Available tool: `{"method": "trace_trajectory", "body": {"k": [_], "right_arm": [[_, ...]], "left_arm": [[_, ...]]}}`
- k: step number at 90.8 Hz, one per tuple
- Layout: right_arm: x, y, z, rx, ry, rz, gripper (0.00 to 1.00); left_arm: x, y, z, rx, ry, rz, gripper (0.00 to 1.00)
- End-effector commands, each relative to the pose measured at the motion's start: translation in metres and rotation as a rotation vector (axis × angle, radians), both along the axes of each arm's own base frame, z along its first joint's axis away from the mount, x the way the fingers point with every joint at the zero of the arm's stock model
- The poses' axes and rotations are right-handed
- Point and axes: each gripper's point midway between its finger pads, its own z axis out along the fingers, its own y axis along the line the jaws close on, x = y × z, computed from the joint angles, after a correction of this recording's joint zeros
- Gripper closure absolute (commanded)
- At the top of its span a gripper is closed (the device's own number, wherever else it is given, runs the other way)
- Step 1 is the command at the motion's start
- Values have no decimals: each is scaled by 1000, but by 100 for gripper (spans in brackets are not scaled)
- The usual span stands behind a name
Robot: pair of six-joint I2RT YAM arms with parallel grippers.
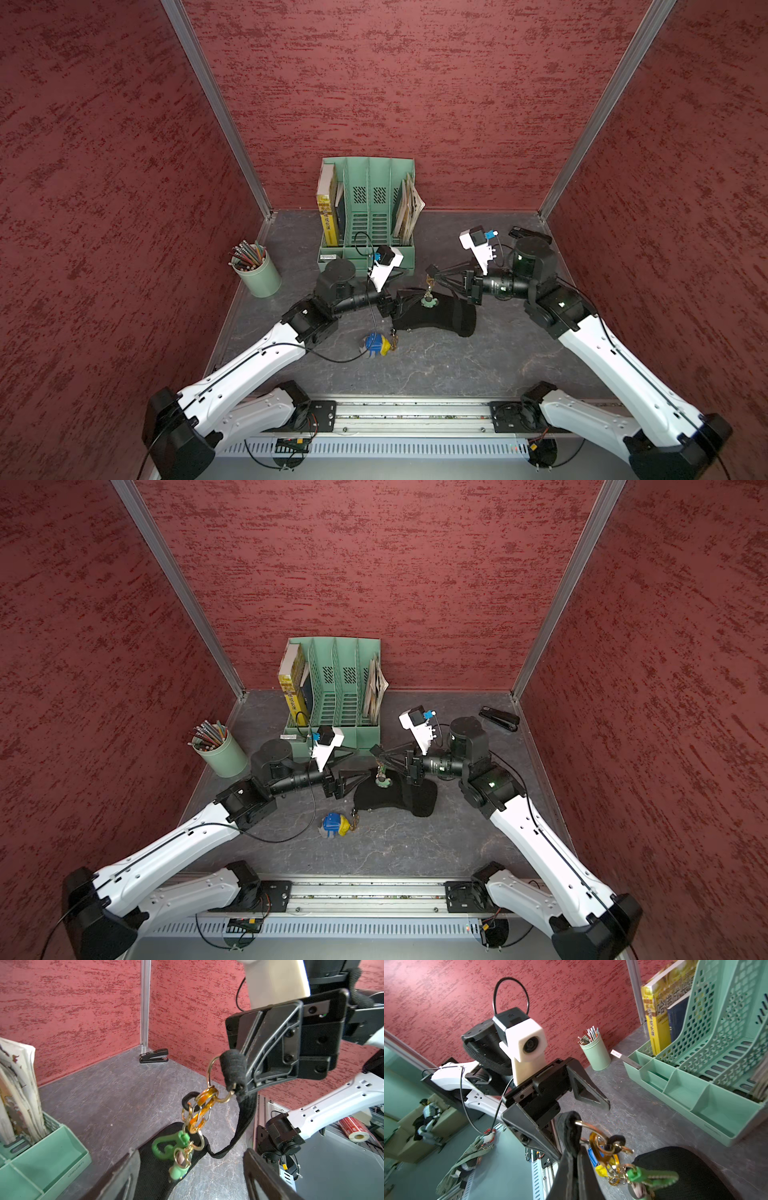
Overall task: Remove the decoration from the bag
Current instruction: Pick up the bag from the center of the board.
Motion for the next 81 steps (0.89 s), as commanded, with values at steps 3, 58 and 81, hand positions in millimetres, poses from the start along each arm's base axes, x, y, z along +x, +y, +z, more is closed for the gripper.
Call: {"method": "trace_trajectory", "body": {"k": [3, 58, 81], "right_arm": [[-16, 1, 30, 62, -113, 79, 100], [-1, -4, 36, 107, -68, -30, 100], [5, -7, 40, 149, -46, -83, 100]], "left_arm": [[-13, -4, 10, -39, -64, -70, 25], [-10, -20, 12, -97, -135, -17, 45], [-2, -32, 22, -97, -243, 87, 40]]}}
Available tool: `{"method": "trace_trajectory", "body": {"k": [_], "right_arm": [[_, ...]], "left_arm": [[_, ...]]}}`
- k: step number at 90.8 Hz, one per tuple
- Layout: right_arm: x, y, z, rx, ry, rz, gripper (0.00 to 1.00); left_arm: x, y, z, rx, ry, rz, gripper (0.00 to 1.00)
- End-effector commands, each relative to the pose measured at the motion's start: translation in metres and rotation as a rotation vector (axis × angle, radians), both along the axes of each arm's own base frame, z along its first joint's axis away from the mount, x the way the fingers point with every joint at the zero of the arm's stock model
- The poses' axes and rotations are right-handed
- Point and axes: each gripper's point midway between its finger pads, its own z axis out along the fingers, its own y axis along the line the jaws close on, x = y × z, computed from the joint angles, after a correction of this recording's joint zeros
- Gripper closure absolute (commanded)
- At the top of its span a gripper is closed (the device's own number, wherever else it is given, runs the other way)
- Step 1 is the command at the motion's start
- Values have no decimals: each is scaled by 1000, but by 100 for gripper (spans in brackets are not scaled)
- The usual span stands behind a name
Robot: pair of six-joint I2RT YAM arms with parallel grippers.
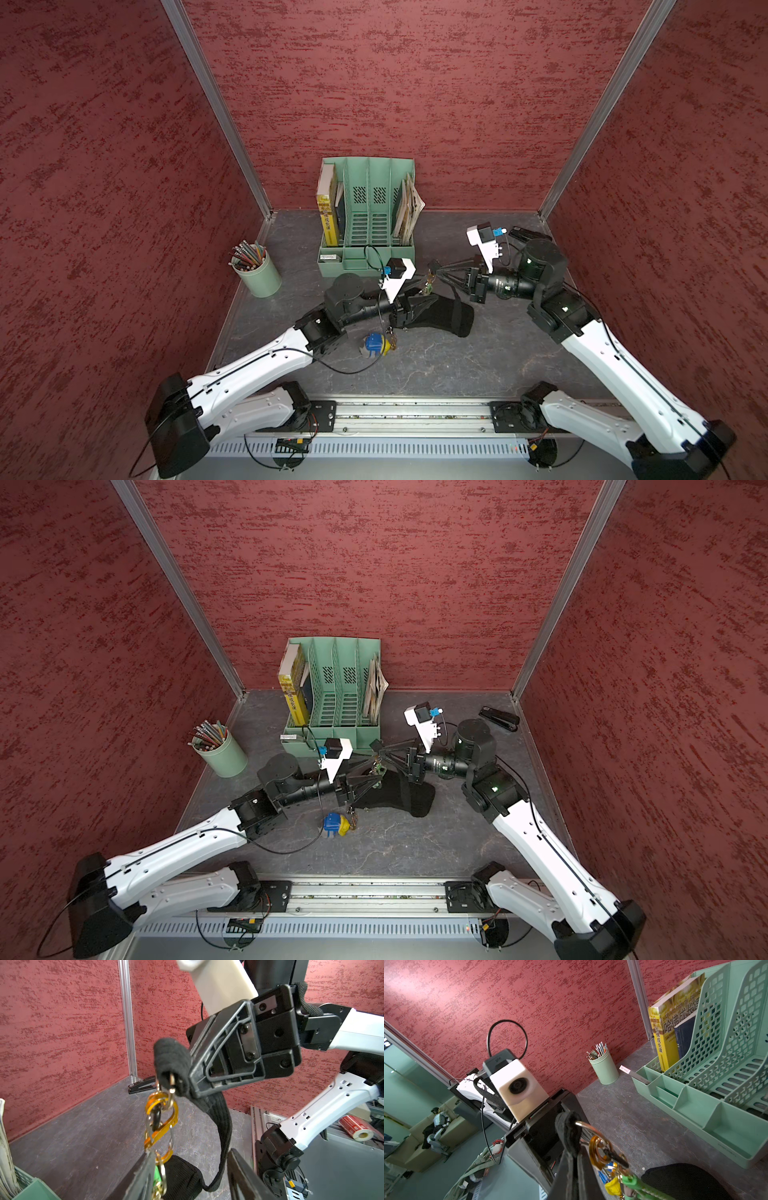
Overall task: Remove the decoration from the bag
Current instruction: Pick up the bag from the center of the board, then remove the decoration item from the bag.
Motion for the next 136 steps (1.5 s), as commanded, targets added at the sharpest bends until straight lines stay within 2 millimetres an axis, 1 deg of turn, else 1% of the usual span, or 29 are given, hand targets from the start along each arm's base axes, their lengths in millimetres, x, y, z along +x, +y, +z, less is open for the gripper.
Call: {"method": "trace_trajectory", "body": {"k": [1, 13, 22, 56, 68, 78, 97, 122, 136], "right_arm": [[4, -4, 19, 59, -40, -43, 100], [4, -4, 18, 66, -31, -45, 100], [3, -4, 17, 64, -31, -40, 100], [-7, -3, 14, 51, -41, 11, 100], [-12, -1, 12, 49, -43, 39, 100], [-12, -1, 12, 49, -43, 42, 100], [-13, -1, 12, 52, -38, 51, 100], [-15, 0, 12, 56, -36, 59, 100], [-14, 0, 12, 58, -32, 57, 100]], "left_arm": [[16, 0, 9, -18, -79, 108, 40], [23, -1, 13, -36, -98, 151, 39], [24, -3, 14, -37, -104, 145, 40], [12, -7, 12, -15, -111, 66, 40], [8, -4, 13, -10, -102, 37, 40], [10, -1, 11, -6, -81, 45, 41], [11, 2, 15, -11, -79, 55, 44], [12, 4, 19, -19, -91, 66, 45], [14, 5, 21, -24, -93, 77, 47]]}}
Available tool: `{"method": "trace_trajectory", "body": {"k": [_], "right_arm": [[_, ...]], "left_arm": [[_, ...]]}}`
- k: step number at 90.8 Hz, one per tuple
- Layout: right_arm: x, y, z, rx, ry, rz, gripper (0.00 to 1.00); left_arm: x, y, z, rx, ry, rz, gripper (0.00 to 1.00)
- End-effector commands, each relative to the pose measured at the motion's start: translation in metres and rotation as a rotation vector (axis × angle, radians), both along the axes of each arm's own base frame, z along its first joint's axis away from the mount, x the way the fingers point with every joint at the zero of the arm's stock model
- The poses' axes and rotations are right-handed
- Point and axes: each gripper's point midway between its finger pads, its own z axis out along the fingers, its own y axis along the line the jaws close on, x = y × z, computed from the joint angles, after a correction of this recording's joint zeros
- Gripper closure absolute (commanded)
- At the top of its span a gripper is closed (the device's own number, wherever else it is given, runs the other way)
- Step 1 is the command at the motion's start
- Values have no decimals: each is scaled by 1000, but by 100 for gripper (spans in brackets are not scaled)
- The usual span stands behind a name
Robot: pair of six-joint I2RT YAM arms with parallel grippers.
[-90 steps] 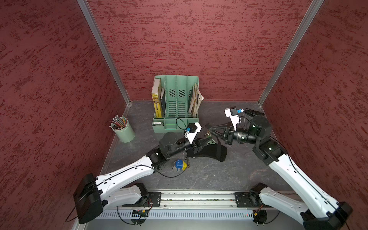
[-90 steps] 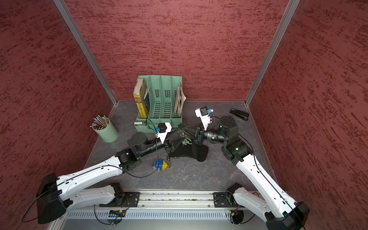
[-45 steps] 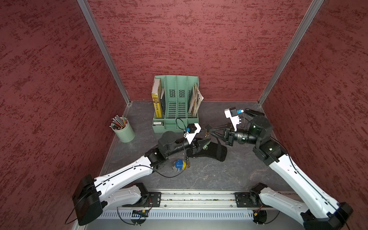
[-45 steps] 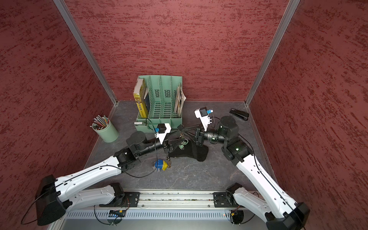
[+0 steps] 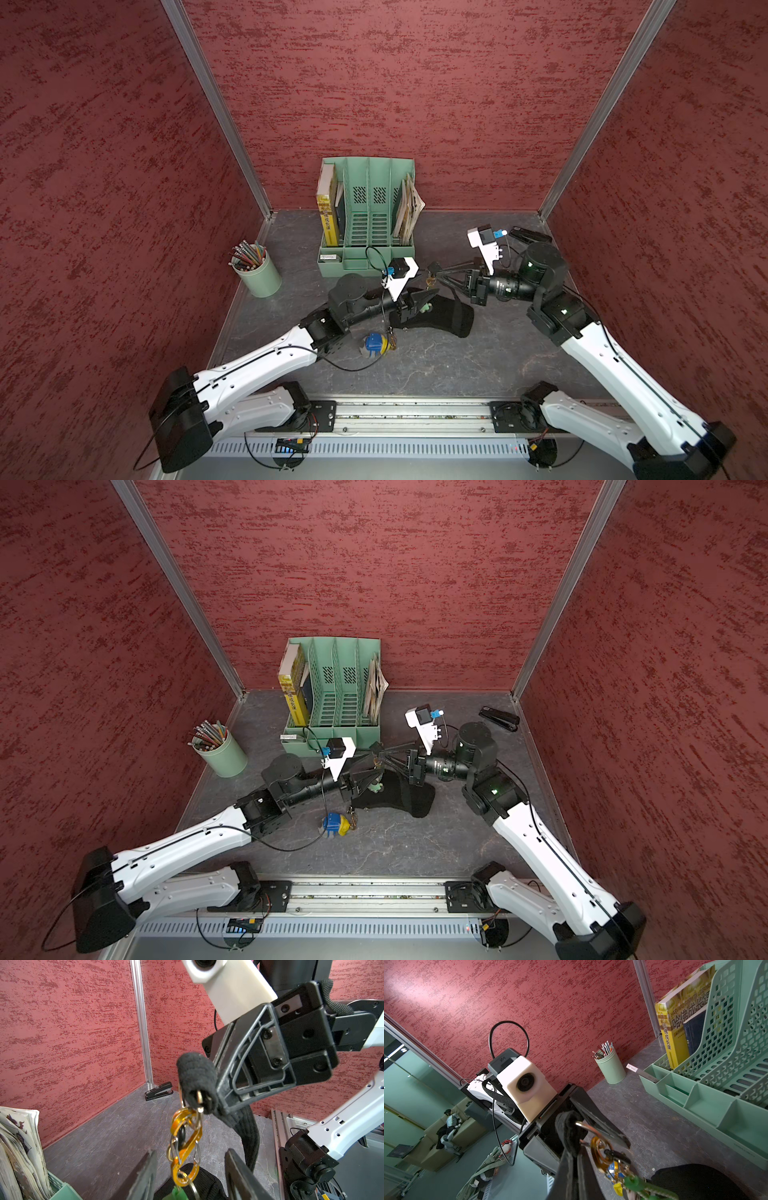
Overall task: Remove the decoration from the bag
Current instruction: Remove the decoration item from the bag.
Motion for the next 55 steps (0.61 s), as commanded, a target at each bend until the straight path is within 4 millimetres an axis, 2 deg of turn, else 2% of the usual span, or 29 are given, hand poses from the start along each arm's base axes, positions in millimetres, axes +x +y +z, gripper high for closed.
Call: {"method": "trace_trajectory", "body": {"k": [1, 55], "right_arm": [[-5, -1, 12, 32, -54, 19, 100], [-6, -1, 12, 36, -47, 17, 100]], "left_arm": [[1, 4, 19, -36, -22, 12, 47], [-1, 4, 24, -48, -37, 4, 51]]}}
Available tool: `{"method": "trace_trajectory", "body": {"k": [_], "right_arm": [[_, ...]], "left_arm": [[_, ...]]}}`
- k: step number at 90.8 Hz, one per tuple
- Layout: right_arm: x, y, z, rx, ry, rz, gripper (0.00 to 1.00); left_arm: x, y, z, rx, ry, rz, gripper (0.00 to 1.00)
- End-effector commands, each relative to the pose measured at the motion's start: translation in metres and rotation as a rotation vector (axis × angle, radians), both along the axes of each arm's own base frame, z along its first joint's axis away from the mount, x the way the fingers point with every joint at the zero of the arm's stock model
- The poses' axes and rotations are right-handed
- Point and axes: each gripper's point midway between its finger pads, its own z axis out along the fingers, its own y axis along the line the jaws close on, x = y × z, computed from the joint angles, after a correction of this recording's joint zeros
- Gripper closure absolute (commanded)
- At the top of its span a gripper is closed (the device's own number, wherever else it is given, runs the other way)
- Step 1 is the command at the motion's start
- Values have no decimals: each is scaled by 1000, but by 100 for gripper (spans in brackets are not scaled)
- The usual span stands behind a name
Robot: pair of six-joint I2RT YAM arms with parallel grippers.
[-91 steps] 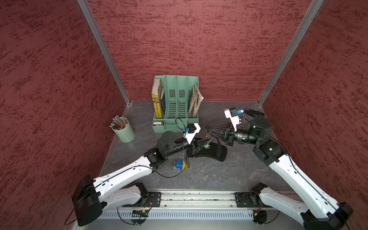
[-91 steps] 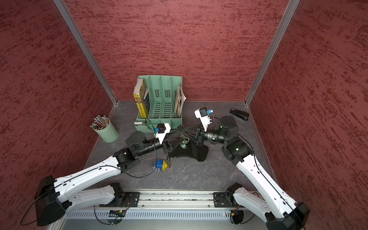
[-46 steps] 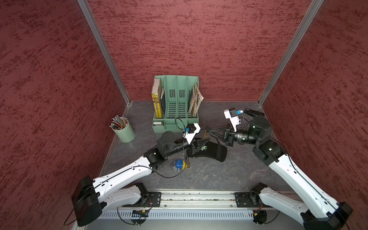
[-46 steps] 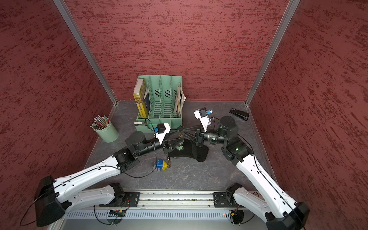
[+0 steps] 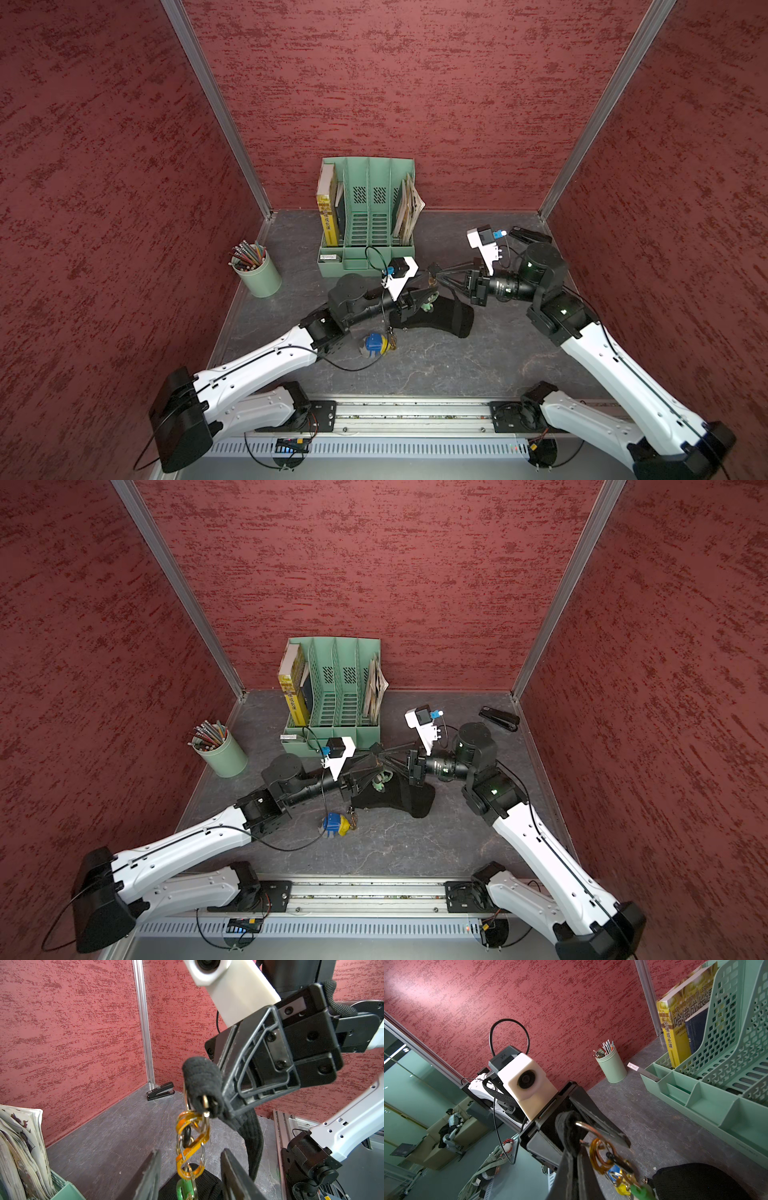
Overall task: Remove the decoration from the bag
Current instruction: Remove the decoration item from the bag.
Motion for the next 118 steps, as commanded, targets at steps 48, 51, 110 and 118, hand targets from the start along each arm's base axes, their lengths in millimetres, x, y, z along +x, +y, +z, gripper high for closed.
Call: {"method": "trace_trajectory", "body": {"k": [48, 51, 110, 118], "right_arm": [[-4, -1, 16, 39, -47, 13, 100], [-4, -1, 16, 39, -45, 13, 100], [-3, 0, 18, 44, -38, 16, 100], [-3, 0, 18, 44, -38, 16, 100]], "left_arm": [[-4, 3, 31, -63, -54, -12, 55], [-4, 3, 32, -63, -56, -12, 56], [-3, 1, 34, -59, -73, -13, 70], [-2, 1, 33, -57, -72, -13, 72]]}}
